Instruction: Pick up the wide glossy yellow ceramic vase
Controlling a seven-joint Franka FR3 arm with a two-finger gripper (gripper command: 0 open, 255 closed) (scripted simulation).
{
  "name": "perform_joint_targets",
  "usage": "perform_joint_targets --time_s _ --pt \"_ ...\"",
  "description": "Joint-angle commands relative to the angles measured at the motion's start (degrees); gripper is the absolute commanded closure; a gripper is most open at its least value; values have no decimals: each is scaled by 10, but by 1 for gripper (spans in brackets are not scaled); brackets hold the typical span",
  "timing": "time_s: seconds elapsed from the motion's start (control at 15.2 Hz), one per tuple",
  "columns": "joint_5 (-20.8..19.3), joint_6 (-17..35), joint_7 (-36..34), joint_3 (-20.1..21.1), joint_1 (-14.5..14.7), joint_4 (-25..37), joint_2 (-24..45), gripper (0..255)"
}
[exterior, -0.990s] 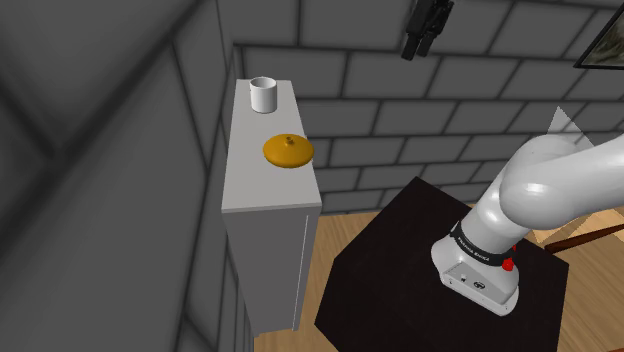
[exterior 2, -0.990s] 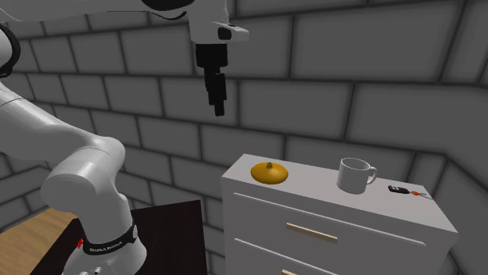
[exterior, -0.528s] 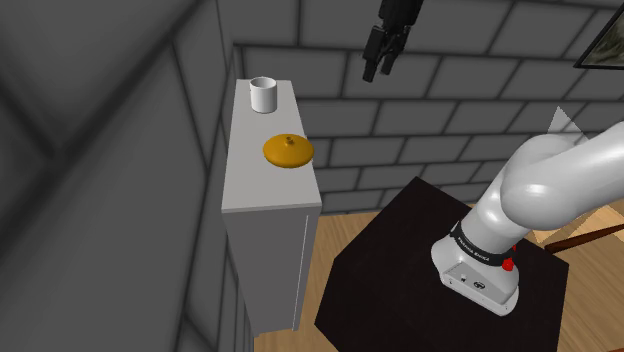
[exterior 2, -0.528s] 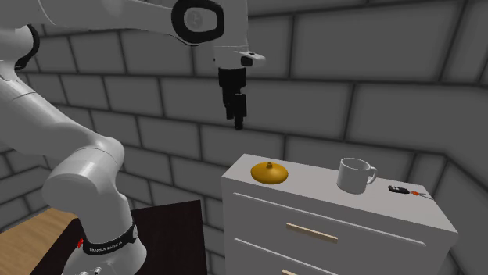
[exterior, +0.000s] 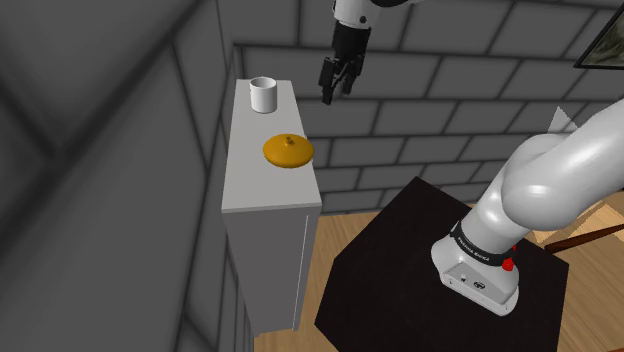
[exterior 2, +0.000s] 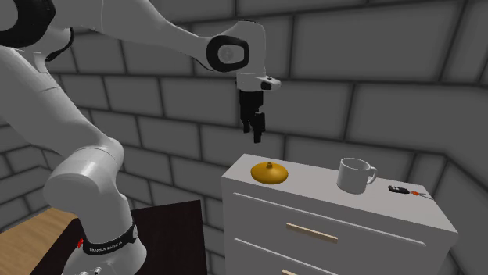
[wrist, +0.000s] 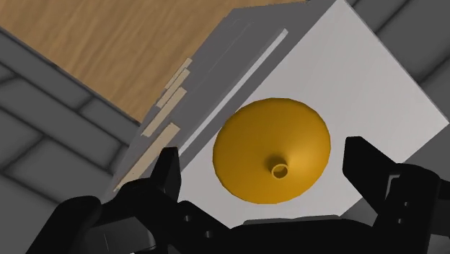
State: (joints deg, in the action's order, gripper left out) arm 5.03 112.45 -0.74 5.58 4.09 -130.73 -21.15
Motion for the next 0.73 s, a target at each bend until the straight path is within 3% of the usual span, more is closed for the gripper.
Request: perform_joint_targets --time_s 0.0,0.66 --pt "-5 27 -12 11 3 14 41 0" --pt "-63 128 -77 48 19 118 249 0"
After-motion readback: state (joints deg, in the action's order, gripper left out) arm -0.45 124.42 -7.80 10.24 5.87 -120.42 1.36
